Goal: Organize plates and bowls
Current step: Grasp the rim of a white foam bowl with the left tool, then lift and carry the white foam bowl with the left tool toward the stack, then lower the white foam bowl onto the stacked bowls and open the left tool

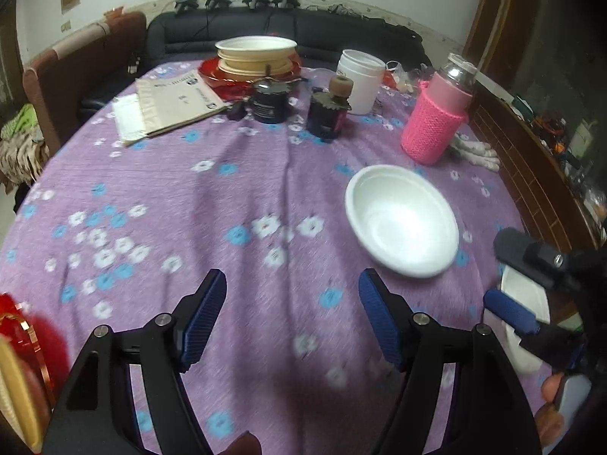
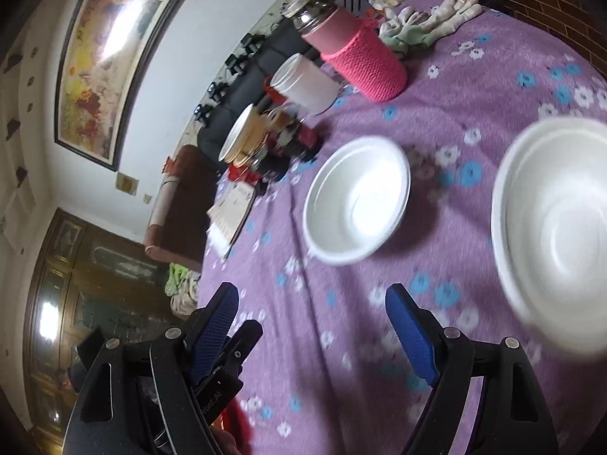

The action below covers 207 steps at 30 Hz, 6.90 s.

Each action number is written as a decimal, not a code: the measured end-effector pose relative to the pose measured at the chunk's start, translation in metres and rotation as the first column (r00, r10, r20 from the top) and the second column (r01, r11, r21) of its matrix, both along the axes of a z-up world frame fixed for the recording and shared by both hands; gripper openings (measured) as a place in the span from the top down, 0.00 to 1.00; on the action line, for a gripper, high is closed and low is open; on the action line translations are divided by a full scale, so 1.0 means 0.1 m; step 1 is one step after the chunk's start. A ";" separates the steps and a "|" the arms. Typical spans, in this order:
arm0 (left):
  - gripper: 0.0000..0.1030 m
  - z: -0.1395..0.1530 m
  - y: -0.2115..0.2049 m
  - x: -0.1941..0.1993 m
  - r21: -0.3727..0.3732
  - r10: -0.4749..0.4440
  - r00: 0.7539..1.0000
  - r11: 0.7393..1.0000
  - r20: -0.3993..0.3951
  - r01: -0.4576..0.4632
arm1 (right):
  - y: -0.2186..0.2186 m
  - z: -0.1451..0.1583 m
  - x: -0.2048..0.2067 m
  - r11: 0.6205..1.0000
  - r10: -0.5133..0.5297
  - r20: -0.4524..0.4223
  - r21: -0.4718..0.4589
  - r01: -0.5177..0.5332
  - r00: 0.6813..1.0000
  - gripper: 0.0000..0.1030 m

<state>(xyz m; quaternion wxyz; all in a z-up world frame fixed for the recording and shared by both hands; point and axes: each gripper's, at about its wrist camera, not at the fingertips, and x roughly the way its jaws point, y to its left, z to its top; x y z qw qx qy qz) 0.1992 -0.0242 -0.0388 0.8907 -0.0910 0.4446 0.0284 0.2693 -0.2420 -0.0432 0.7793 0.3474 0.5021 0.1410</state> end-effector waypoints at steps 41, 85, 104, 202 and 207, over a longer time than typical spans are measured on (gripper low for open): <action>0.85 -0.47 -0.40 0.71 0.083 -0.046 0.996 0.995 -0.073 0.052 | 0.02 -0.47 0.52 0.966 -0.009 -0.105 -0.256 -0.019 0.994 0.92; 0.91 -0.06 0.09 -0.74 -0.069 -0.092 0.995 0.994 -0.034 0.089 | 0.24 0.07 -0.86 0.973 0.090 -0.031 -0.208 -0.095 0.995 0.92; 0.90 -0.03 0.15 -1.30 -0.009 -0.088 0.996 0.996 0.016 0.088 | 0.31 0.07 -1.43 0.979 0.109 -0.010 -0.174 -0.109 0.994 0.92; 0.52 0.18 2.56 -2.53 0.017 0.515 0.851 0.855 0.103 -0.519 | 3.18 0.28 -1.62 0.788 0.613 0.076 -0.128 -0.602 0.787 0.64; 0.40 0.30 2.38 -2.49 0.062 0.476 0.868 0.871 0.144 -0.488 | 3.03 0.35 -1.61 0.815 0.579 0.104 -0.070 -0.575 0.809 0.27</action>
